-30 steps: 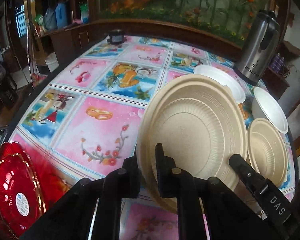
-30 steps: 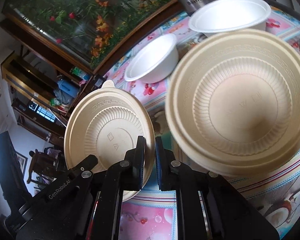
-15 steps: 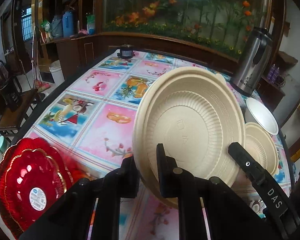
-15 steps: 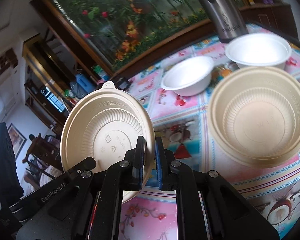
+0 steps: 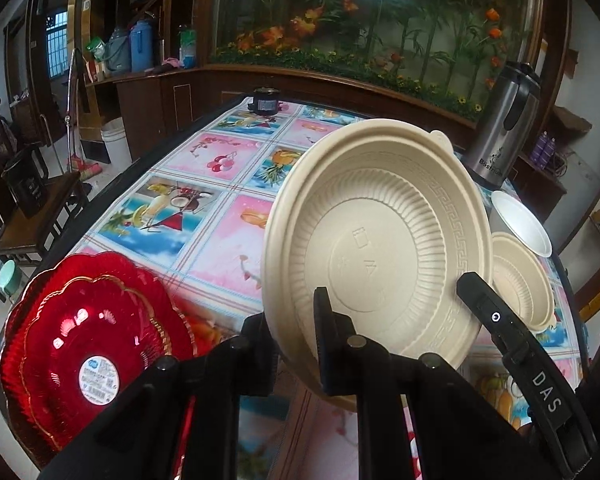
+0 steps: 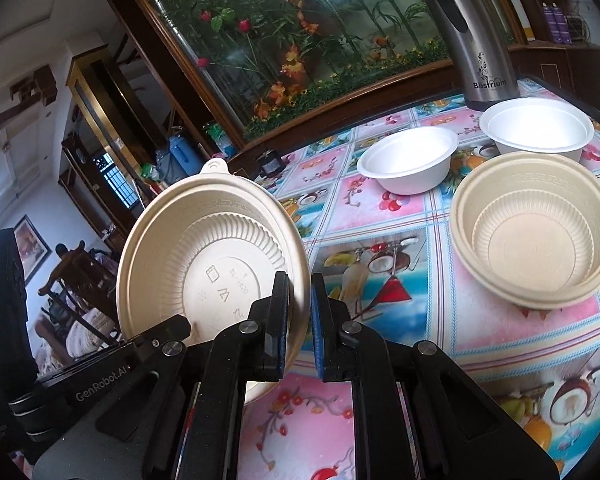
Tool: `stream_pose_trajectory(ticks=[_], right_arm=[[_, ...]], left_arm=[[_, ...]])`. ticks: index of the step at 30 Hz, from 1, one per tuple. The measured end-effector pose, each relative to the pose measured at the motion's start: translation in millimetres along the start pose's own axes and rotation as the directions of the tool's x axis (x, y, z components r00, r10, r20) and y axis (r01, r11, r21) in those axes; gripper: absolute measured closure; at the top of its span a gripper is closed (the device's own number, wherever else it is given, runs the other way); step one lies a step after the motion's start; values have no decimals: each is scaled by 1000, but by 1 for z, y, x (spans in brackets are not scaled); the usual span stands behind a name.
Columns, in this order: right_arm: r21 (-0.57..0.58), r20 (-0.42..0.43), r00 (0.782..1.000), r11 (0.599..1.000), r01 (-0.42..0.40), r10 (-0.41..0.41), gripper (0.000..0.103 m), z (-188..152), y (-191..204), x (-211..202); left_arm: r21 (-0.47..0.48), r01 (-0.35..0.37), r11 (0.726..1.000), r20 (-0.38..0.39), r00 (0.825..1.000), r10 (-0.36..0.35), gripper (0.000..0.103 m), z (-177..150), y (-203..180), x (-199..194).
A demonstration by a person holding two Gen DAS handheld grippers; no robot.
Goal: Organize plates and bowls
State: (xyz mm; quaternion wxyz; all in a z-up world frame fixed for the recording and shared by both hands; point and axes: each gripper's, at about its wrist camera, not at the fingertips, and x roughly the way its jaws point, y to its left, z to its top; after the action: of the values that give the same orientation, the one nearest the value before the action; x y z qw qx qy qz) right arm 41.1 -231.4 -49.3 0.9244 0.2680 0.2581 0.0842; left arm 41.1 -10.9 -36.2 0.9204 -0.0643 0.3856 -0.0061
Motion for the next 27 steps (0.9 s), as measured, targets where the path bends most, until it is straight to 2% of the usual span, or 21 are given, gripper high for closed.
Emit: stream_pose_trajectory(ticks=[14, 27], right_arm=[[21, 22, 998, 998, -66, 66, 93, -33, 22, -25], [-35, -39, 988, 988, -148, 147, 93, -50, 74, -30]], left_arm=[[44, -7, 999, 35, 999, 5, 88, -24, 25, -36], [-16, -24, 1000, 64, 998, 25, 89, -28, 69, -64]])
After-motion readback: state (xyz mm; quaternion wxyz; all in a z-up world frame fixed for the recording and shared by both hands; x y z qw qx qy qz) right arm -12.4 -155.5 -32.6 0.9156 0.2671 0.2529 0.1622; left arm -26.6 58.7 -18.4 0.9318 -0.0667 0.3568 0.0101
